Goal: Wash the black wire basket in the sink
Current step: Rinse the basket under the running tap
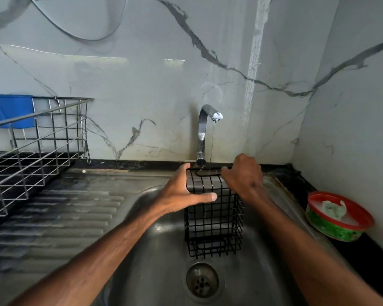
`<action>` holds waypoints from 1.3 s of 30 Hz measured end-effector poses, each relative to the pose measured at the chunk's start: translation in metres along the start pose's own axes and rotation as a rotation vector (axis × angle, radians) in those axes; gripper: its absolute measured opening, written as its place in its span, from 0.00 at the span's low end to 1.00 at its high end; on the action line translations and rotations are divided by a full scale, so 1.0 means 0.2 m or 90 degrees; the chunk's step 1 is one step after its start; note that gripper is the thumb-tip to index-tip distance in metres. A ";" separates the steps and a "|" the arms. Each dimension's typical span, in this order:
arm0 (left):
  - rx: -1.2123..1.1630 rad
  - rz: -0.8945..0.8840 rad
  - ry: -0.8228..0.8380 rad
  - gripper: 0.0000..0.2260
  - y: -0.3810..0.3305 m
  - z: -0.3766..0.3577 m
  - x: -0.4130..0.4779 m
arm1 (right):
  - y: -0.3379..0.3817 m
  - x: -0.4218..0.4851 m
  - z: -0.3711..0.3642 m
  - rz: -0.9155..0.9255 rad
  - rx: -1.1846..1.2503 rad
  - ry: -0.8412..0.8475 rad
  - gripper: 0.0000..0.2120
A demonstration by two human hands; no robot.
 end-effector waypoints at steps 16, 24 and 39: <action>-0.109 -0.064 -0.127 0.19 0.13 0.02 0.09 | 0.27 -0.16 -0.13 0.402 -0.036 0.336 0.38; -0.148 -0.054 -0.198 0.19 0.11 0.00 0.07 | 0.17 -0.15 -0.11 0.354 -0.088 0.298 0.43; 0.015 -0.002 -0.440 0.32 -0.10 0.00 -0.07 | 0.12 -0.11 -0.04 0.218 0.253 0.320 0.36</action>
Point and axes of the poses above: each hand's wrist, its own x-axis towards the middle knuckle, its own z-axis out of the back of the hand, y = z × x, the point moved 3 cm from there along x, towards the middle knuckle, and after that the axes turned 9 degrees about z, right-handed, at the moved point
